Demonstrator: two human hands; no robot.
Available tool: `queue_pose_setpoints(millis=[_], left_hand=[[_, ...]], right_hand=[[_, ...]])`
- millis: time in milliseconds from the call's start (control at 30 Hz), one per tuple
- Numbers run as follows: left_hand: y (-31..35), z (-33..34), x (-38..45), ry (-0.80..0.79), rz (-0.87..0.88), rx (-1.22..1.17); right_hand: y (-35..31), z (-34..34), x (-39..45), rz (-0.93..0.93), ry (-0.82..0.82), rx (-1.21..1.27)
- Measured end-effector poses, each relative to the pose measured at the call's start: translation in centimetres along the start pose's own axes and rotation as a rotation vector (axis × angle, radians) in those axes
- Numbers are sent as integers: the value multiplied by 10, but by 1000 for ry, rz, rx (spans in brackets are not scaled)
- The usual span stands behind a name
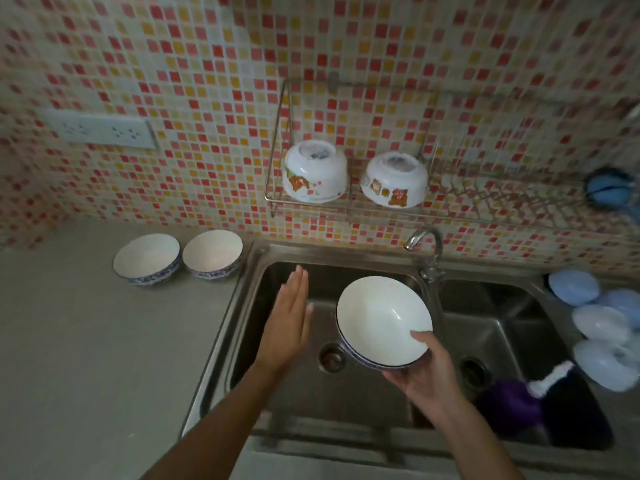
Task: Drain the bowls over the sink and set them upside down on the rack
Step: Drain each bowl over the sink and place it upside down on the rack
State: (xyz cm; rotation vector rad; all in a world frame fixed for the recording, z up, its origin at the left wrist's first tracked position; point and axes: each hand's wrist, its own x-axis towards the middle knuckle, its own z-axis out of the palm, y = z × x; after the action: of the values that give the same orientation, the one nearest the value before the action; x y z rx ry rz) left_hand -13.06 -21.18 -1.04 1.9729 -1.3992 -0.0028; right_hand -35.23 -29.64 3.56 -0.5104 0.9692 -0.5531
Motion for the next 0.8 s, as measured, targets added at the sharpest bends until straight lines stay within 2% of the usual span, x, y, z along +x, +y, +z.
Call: queue_pose_setpoints(millis=[100,167,300,400,567,700,800], left_hand=[[42,-37,70,143,135,-13],[56,-50,109,157,187,54],[58,-51,161,19,169,315],[50,-40,170,-76,161,446],[37,-23,171,-70,129,548],[36,-21,173,-61,141,507],[35,-19,172,-29,139,539]], right_hand=[[-33,18,-23,-108,-85,41],[-54,30,-34,-177,-151,78],[-90,54,-44,-260,-301,163],[-113,67,-39,-304,-333,172],[-154,83,-24,-465,-267,52],[-184,91,-5,-771,-132,-235],[-201,98,10,-1022,56,-521]])
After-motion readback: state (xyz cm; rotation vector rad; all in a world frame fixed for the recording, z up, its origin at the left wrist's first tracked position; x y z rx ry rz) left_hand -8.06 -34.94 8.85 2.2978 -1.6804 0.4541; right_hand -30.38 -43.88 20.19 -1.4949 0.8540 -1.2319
